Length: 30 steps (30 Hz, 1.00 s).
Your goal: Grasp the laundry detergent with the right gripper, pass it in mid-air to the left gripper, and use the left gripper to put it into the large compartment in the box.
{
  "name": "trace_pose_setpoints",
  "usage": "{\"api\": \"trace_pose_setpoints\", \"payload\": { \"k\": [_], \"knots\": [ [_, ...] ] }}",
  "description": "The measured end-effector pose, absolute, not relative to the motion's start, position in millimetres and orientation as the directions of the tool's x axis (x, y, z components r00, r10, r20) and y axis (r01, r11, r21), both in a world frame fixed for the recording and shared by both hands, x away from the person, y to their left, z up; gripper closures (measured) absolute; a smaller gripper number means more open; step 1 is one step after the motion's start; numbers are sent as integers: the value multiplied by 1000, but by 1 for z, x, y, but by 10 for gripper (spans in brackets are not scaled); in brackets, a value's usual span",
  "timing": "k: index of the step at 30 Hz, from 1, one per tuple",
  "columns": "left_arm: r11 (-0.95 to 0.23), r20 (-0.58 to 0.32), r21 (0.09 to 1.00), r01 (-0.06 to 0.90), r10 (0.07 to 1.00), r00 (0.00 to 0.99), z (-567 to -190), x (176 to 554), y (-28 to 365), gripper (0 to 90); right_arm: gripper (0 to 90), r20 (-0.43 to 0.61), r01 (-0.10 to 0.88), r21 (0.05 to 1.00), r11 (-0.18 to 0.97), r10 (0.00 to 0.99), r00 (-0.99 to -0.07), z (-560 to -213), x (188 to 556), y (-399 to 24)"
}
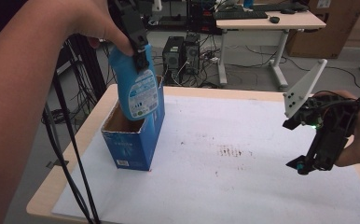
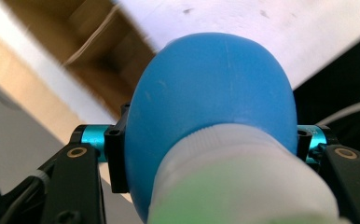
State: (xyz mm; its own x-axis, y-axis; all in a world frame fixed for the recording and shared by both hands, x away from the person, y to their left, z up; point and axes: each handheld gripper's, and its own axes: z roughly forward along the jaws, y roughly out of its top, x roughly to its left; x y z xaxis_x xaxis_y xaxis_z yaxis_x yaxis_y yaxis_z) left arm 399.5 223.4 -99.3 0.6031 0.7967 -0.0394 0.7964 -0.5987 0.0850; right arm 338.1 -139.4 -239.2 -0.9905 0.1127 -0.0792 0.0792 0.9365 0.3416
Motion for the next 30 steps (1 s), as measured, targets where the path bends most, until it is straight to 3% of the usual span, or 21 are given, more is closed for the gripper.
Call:
{"api": "trace_pose_setpoints", "payload": {
  "k": [6, 14, 23, 30],
  "knots": [
    [-373, -40, 89, 923, 925, 378, -98, 408, 246, 378, 6, -73, 73, 310, 948, 101, -992, -240, 333, -141],
    [-209, -15, 122, 970, 977, 213, -104, 414, 262, 377, 6, -80, 63, 316, 947, 93, -992, -236, 331, -139],
    [-172, -49, 105, 979, 983, 178, -132, 424, 278, 378, 6, -80, 70, 314, 947, 100, -992, -235, 331, -140],
    [-234, -74, 61, 970, 968, 239, -158, 429, 276, 378, 6, -78, 79, 312, 947, 108, -991, -236, 332, -140]
  ]
}}
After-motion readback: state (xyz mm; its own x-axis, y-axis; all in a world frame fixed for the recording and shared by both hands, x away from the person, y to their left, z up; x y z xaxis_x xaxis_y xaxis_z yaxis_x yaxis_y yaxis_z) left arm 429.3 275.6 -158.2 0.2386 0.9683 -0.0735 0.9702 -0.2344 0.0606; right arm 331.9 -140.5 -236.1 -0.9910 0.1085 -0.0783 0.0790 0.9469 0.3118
